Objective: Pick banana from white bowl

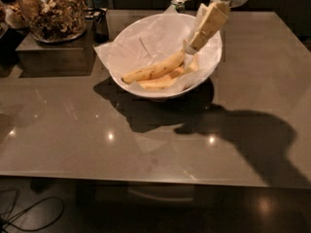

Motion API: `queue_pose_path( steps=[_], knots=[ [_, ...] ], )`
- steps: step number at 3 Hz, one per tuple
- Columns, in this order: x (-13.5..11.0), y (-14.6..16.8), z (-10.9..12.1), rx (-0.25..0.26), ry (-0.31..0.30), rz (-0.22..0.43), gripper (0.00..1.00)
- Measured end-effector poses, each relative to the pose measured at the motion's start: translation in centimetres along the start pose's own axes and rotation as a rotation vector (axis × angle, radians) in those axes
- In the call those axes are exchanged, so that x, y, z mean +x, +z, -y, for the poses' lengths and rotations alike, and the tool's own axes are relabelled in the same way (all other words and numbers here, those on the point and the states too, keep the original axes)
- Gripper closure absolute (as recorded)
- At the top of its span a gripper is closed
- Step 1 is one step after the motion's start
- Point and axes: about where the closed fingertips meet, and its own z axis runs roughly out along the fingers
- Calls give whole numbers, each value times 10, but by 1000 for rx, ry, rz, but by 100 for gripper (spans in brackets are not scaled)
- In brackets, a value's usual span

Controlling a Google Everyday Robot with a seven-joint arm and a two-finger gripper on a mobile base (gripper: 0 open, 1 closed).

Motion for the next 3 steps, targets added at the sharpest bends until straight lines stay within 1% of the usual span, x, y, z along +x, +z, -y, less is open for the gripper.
queue_pose_path(
  steps=[1, 2, 3],
  knots=[
    [0, 0, 0, 0, 0, 1, 29],
    [-2, 30, 14, -50, -34, 39, 25],
    [-3, 77, 30, -128, -85, 80, 27]
  ],
)
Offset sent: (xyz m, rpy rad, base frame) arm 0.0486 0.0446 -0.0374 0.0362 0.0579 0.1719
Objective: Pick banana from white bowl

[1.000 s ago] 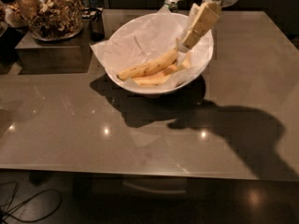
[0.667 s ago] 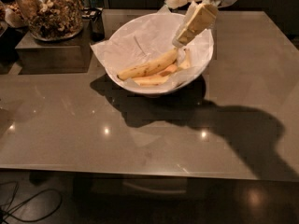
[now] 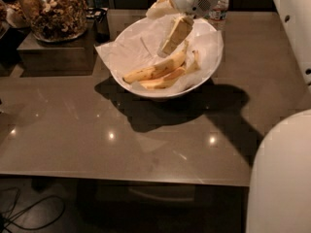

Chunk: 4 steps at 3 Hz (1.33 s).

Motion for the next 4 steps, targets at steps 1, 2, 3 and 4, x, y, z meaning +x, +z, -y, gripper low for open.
queue_pose_path(
  steps=[1, 2, 3, 4],
  knots=[
    [7, 32, 14, -47, -28, 35, 28],
    [17, 53, 17, -72, -26, 65, 45],
    [29, 65, 15, -72, -12, 79, 42],
    [34, 77, 16, -87, -17, 86, 36]
  ],
)
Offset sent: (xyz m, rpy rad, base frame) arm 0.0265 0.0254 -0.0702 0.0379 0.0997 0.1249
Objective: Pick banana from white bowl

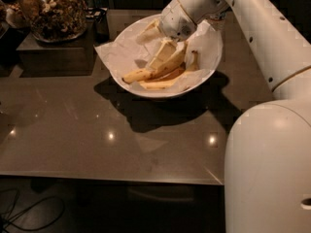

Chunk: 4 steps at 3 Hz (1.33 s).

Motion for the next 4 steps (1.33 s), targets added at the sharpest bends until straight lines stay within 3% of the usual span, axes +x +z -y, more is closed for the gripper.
queue_pose_path(
  steps=[2, 4],
  knots=[
    [11, 17, -9, -47, 23, 10, 37],
    [16, 28, -4, -68, 9, -7, 38]
  ],
)
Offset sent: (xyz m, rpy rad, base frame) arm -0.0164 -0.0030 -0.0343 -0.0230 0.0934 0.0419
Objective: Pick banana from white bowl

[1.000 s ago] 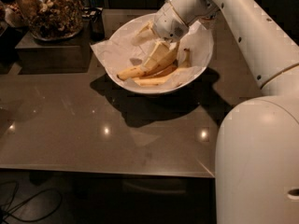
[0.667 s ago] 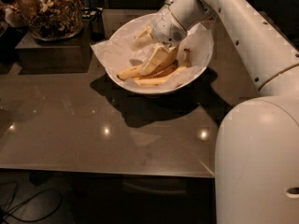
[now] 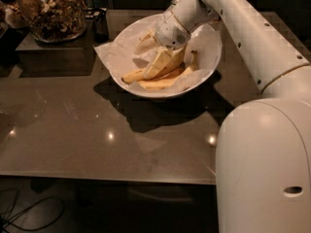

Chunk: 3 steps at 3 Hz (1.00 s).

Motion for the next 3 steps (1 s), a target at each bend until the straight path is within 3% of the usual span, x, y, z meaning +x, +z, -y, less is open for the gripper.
queue_pose_path(
  steps=[3],
  knots=[
    [13, 10, 0, -8, 23, 7, 36]
  ],
)
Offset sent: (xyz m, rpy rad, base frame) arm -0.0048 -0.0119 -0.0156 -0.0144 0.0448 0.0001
